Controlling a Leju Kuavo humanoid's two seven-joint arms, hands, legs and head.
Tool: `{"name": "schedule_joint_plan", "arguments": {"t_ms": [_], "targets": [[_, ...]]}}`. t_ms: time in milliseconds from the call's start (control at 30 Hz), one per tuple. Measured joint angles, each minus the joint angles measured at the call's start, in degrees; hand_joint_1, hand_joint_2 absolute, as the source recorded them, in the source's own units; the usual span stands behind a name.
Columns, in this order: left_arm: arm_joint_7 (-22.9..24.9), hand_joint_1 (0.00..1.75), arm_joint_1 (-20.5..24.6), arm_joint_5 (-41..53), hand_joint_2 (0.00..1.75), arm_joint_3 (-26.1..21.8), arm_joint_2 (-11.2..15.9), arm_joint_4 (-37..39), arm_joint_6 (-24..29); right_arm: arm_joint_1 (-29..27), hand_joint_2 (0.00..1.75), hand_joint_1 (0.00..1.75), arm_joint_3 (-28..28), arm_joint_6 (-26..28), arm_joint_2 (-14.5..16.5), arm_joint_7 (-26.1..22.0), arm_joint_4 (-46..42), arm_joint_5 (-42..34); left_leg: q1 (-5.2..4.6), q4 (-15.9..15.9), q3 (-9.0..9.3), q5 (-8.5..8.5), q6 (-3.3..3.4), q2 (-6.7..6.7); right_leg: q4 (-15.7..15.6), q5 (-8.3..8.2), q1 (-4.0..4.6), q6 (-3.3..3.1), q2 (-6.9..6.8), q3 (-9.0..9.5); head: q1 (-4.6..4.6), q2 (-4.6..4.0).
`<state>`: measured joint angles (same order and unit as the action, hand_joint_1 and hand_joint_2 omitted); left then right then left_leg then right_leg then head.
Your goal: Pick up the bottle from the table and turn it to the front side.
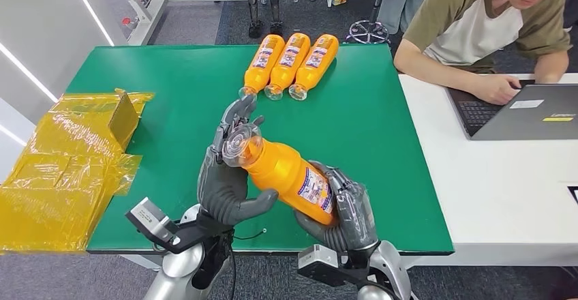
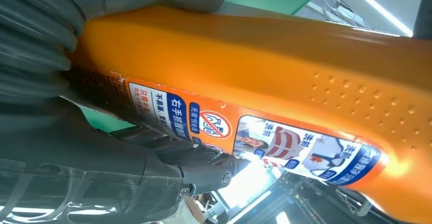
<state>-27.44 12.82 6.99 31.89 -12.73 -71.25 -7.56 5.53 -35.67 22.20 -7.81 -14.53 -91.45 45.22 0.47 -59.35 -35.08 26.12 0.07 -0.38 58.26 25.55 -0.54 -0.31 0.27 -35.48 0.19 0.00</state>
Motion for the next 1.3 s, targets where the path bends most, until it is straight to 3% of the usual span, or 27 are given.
{"name": "schedule_joint_plan", "arguments": {"t_ms": [667, 700, 800, 833, 1133, 1200, 1300], "targets": [[2.93, 0.03, 0.28, 3.32, 1.75, 0.0, -0.1, 1.92, -3.28, 1.05, 1.75, 1.63, -0.11, -3.55, -0.16, -0.44, 0.0, 4.11, 0.0, 0.0, 0.0, 0.0, 0.0, 0.01, 0.0, 0.0, 0.01, 0.0, 0.01, -0.01, 0.0, 0.0], [2.96, 0.38, 0.26, 3.53, 1.75, -0.01, -0.1, 1.94, -3.3, 1.02, 1.75, 1.63, -0.11, -3.81, -0.16, -0.37, -0.03, 4.36, 0.0, 0.0, 0.0, 0.0, 0.0, 0.01, 0.0, 0.0, 0.01, 0.0, 0.01, -0.01, 0.0, 0.0], [3.01, 1.66, 0.1, 3.79, 1.75, -0.05, -0.1, 1.95, -3.32, 0.78, 1.75, 1.63, -0.08, -4.7, -0.16, 0.05, -0.36, 5.06, 0.0, 0.0, 0.0, 0.0, -0.01, 0.01, 0.0, 0.0, 0.01, 0.0, 0.01, -0.01, 0.0, 0.0], [3.01, 1.75, 0.0, 3.81, 1.75, -0.08, -0.1, 1.95, -3.29, 0.66, 1.75, 1.63, -0.05, -4.99, -0.16, 0.23, -0.49, 5.3, 0.0, 0.0, 0.0, 0.0, -0.01, 0.01, 0.0, 0.0, 0.01, 0.0, 0.01, -0.01, 0.0, 0.0], [3.02, 1.75, -0.67, 3.14, 1.75, -0.34, -0.28, 1.89, -2.69, 0.18, 1.75, 1.61, 0.3, -6.69, -0.16, 1.04, -0.98, 6.32, 0.0, 0.0, 0.0, 0.02, -0.03, 0.01, 0.0, 0.0, 0.01, 0.0, 0.01, -0.01, 0.01, 0.0], [3.02, 1.75, -0.79, 3.02, 1.75, -0.38, -0.44, 1.83, -2.53, 0.16, 1.75, 1.42, 0.31, -6.98, -0.18, 1.14, -0.98, 6.41, 0.0, 0.0, 0.0, 0.02, -0.03, 0.01, 0.0, 0.0, 0.01, -0.01, 0.01, -0.01, 0.01, 0.0], [3.02, 1.75, -0.89, 2.84, 1.75, -0.41, -0.55, 1.74, -2.27, 0.02, 1.75, 0.31, 0.3, -7.46, -0.2, 1.22, -0.98, 6.51, 0.0, 0.0, 0.0, 0.02, -0.03, 0.01, 0.0, 0.0, 0.01, -0.01, 0.01, -0.01, -0.01, 0.0]]}}
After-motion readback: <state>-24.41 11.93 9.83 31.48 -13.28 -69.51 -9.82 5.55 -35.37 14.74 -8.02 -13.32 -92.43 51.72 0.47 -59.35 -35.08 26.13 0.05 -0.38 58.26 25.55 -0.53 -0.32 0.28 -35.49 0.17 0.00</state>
